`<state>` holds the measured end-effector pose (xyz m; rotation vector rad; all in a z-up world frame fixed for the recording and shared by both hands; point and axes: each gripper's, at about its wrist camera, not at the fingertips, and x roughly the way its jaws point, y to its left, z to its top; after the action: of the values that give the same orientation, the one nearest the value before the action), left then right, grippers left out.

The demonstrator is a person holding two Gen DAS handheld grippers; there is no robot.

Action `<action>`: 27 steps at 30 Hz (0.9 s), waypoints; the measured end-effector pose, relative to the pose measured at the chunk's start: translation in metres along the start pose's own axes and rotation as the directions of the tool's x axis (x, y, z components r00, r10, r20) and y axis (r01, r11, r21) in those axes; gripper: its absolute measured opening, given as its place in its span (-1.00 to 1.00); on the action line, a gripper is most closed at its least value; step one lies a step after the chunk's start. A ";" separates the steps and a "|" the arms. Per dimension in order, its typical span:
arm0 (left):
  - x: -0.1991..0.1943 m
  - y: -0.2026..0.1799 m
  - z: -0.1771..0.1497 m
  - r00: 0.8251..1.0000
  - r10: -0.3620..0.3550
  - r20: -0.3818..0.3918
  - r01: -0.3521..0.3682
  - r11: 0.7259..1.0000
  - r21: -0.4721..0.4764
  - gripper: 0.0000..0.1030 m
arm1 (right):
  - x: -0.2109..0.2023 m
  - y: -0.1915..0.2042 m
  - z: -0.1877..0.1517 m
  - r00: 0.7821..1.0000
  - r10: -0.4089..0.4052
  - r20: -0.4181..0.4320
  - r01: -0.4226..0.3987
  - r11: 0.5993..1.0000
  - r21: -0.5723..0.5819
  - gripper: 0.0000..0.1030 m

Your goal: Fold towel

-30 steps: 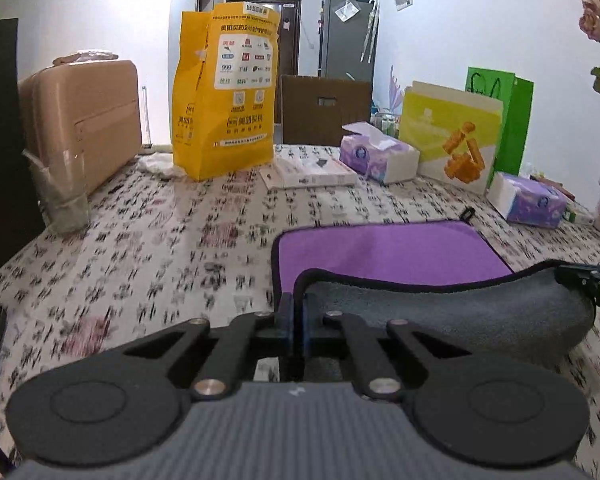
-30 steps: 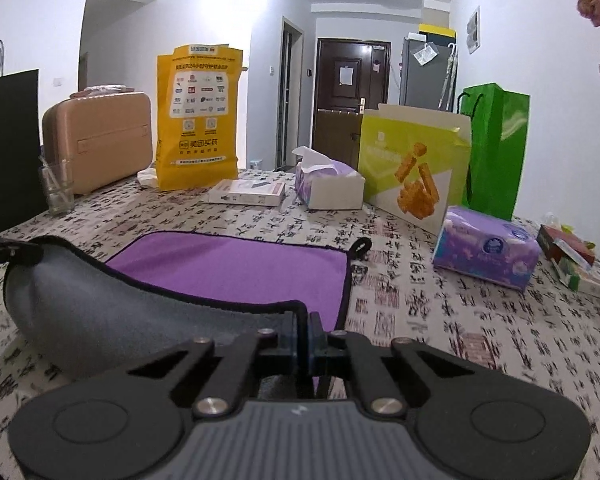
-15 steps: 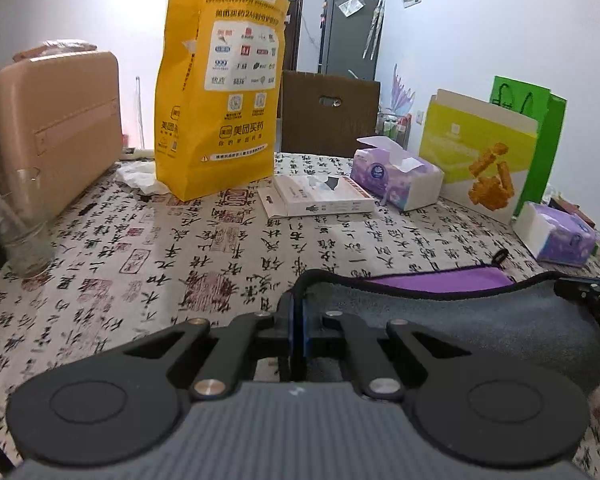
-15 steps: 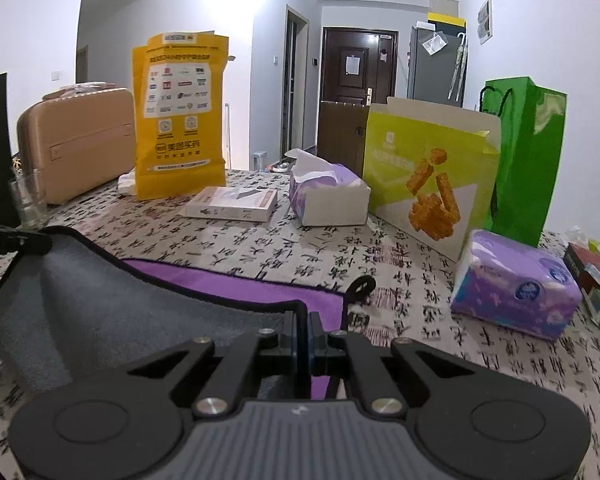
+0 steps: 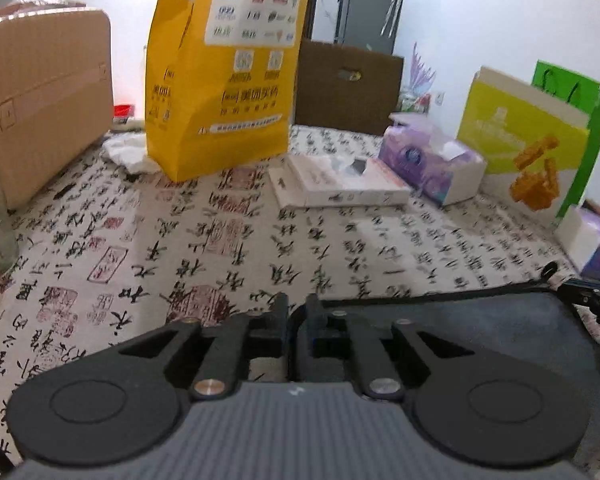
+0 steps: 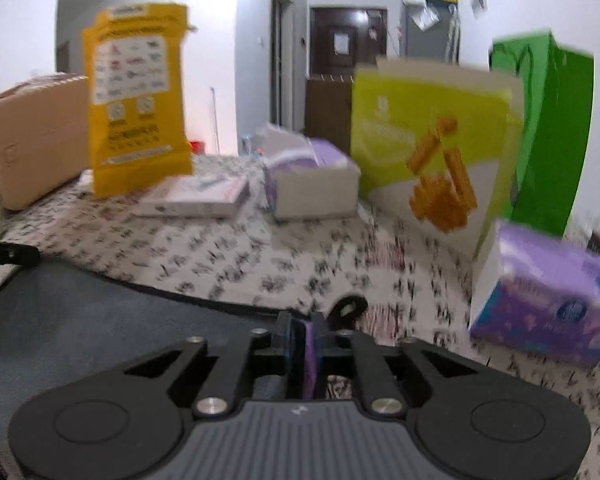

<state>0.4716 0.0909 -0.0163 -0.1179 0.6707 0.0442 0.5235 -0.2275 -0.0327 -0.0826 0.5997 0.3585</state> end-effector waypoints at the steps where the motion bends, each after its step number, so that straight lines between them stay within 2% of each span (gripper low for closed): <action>1: 0.002 0.002 -0.001 1.000 -0.004 -0.010 0.004 1.000 -0.005 -0.19 | 0.004 -0.003 -0.002 1.000 0.003 -0.013 -0.003 1.000 0.011 -0.74; 2: 0.002 0.003 -0.002 1.000 -0.005 -0.012 0.005 1.000 -0.006 -0.05 | 0.006 -0.005 -0.004 1.000 0.003 -0.021 -0.002 1.000 0.021 -0.62; 4: 0.000 0.002 -0.003 1.000 -0.004 -0.007 0.004 1.000 0.008 0.03 | 0.007 -0.010 -0.007 1.000 0.002 -0.031 -0.001 0.999 0.046 -0.37; 5: -0.001 0.002 -0.004 1.000 -0.011 -0.011 0.011 1.000 0.019 0.06 | 0.007 -0.011 -0.007 1.000 0.000 -0.030 0.001 0.998 0.055 -0.33; 9: -0.009 -0.004 -0.004 1.000 -0.018 -0.015 0.018 0.999 0.048 0.40 | 0.002 -0.013 -0.005 1.000 0.000 -0.020 0.001 0.998 0.055 -0.28; 11: -0.016 -0.006 -0.005 1.000 -0.019 -0.016 0.020 0.998 0.058 0.48 | -0.003 -0.012 -0.003 1.000 -0.001 -0.017 0.002 0.998 0.056 -0.13; 12: -0.019 -0.007 -0.005 1.000 -0.023 -0.018 0.024 0.998 0.063 0.58 | -0.006 -0.011 -0.002 1.000 -0.001 -0.015 0.002 0.998 0.056 -0.10; 17: -0.042 -0.011 -0.011 1.000 -0.022 -0.013 0.023 0.997 0.072 0.90 | -0.029 -0.004 0.000 1.000 -0.002 0.000 0.002 0.999 0.052 0.47; 20: -0.058 -0.012 -0.016 1.000 -0.021 -0.003 0.021 0.997 0.077 0.92 | -0.046 0.002 -0.001 1.000 0.000 0.013 -0.001 0.999 0.043 0.62; 27: -0.100 -0.017 -0.031 0.999 -0.037 0.017 0.036 0.996 0.086 0.98 | -0.090 0.019 -0.012 0.999 0.003 0.036 -0.005 0.999 0.040 0.67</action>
<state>0.3753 0.0700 0.0240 -0.0468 0.6507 -0.0187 0.4412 -0.2391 0.0089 -0.0364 0.5715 0.3512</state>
